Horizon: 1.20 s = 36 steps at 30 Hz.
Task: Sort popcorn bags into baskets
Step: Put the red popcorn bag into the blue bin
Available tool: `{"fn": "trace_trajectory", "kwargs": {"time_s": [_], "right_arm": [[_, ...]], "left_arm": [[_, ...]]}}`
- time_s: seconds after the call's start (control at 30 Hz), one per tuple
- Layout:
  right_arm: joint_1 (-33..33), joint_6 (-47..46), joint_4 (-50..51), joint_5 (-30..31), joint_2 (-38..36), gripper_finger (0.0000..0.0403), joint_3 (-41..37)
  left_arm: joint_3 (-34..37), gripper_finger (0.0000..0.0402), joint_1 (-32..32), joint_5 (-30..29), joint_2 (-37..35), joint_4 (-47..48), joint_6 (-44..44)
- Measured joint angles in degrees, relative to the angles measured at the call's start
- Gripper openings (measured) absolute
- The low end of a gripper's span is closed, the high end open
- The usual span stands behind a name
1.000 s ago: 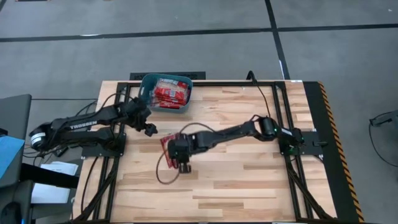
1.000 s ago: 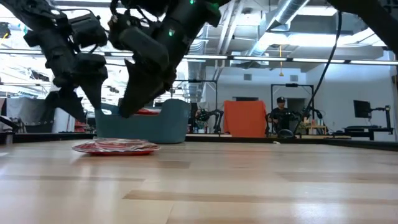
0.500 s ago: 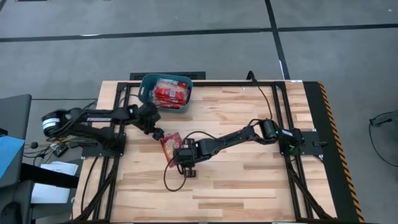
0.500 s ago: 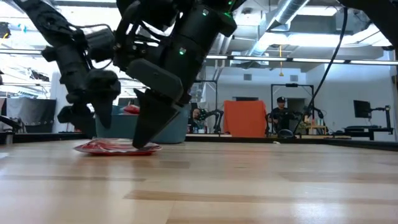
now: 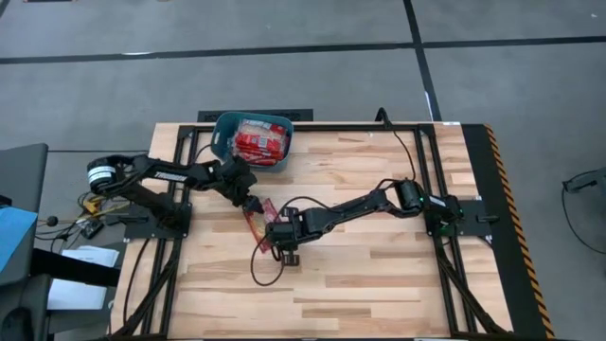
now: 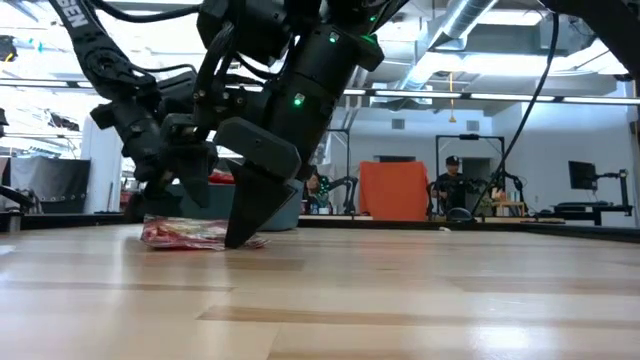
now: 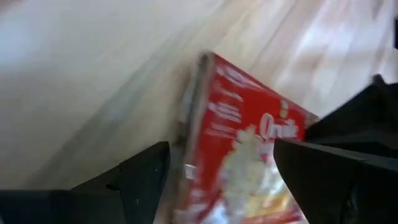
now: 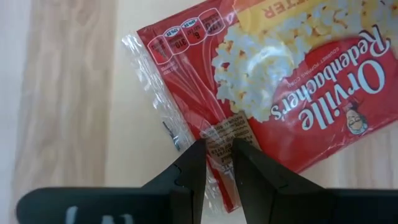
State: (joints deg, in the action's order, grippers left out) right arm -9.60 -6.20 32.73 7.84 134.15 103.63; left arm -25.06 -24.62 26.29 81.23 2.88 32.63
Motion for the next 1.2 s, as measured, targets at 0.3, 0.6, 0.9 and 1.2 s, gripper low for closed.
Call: {"fn": "trace_trajectory", "kwargs": {"time_s": [0.3, 0.6, 0.9, 1.2], "right_arm": [[1.03, 0.22, -0.22, -0.05, 0.04, 0.0107, 0.00], [0.13, 0.15, 0.18, 0.11, -0.22, 0.0107, -0.09], [-2.97, -2.83, 9.72, 1.42, -4.66, 0.0107, 0.04], [-7.16, -6.35, 21.64, 10.15, -13.99, 0.0107, 0.00]], "left_arm": [[-0.12, 0.0266, 2.54, 2.99, 2.76, -0.73, 0.27], [0.22, 0.0134, 4.44, 3.06, 3.05, -0.81, 2.71], [-1.38, 0.0014, 4.61, 9.46, 1.55, -0.46, 6.03], [-7.85, 0.0017, 3.13, 9.39, -12.57, 5.38, 8.98]]}}
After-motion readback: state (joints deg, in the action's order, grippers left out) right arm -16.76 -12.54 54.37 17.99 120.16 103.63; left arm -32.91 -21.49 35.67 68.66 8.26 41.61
